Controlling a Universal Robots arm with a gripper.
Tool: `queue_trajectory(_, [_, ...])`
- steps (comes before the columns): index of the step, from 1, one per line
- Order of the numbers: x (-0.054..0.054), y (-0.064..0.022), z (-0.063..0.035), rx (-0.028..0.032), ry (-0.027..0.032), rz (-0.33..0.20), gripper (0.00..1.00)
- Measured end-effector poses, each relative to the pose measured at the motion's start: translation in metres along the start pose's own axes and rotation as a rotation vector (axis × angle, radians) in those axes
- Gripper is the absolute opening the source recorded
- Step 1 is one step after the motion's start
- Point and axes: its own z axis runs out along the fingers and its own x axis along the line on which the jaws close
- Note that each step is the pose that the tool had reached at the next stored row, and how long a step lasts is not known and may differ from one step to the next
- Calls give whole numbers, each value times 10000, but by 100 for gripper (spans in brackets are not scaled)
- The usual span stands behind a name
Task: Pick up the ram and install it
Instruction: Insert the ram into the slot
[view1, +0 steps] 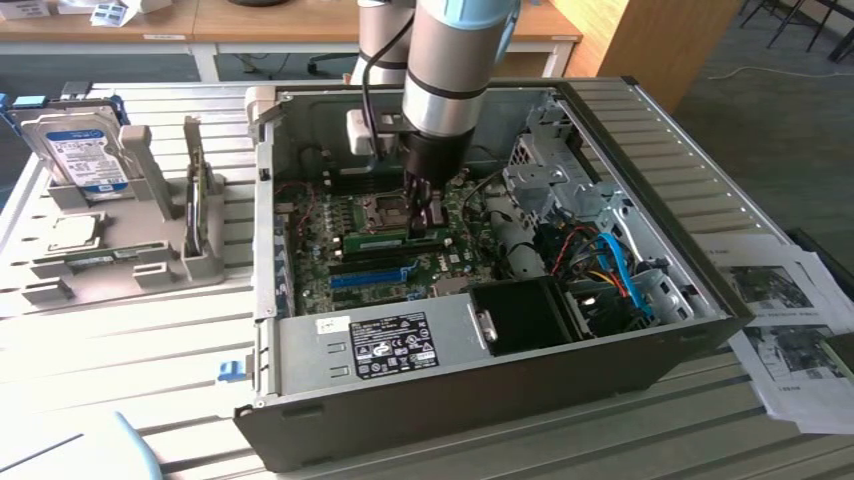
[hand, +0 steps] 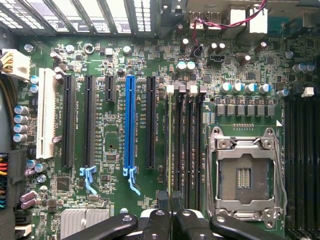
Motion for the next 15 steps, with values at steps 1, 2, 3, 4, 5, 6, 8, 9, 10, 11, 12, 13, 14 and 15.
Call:
queue_trajectory(1, [0, 0, 3, -1, 2, 0, 11])
queue_trajectory(2, [0, 0, 4, -1, 2, 0, 11])
queue_trajectory(3, [-1, 0, 4, -1, 3, 0, 11])
queue_trajectory(4, [-1, -1, 5, -1, 2, 0, 11])
queue_trajectory(5, [-1, -1, 5, 0, 0, -1, 11])
queue_trajectory(6, [-1, 0, 5, 0, 0, 0, 11])
queue_trajectory(8, [-3, -1, 6, 1, -2, 0, 11])
queue_trajectory(9, [-4, -1, 7, 2, -3, 0, 11])
queue_trajectory(10, [-4, -1, 6, 1, -2, -1, 11])
queue_trajectory(11, [-4, -1, 6, 1, -2, -1, 11])
queue_trajectory(12, [-5, -1, 5, 0, 0, 0, 11])
queue_trajectory(13, [-5, 0, 5, 0, 0, 0, 11])
queue_trajectory(14, [-6, 0, 5, 0, 0, 0, 11])
queue_trajectory(15, [-7, 0, 6, 1, -1, 0, 11])
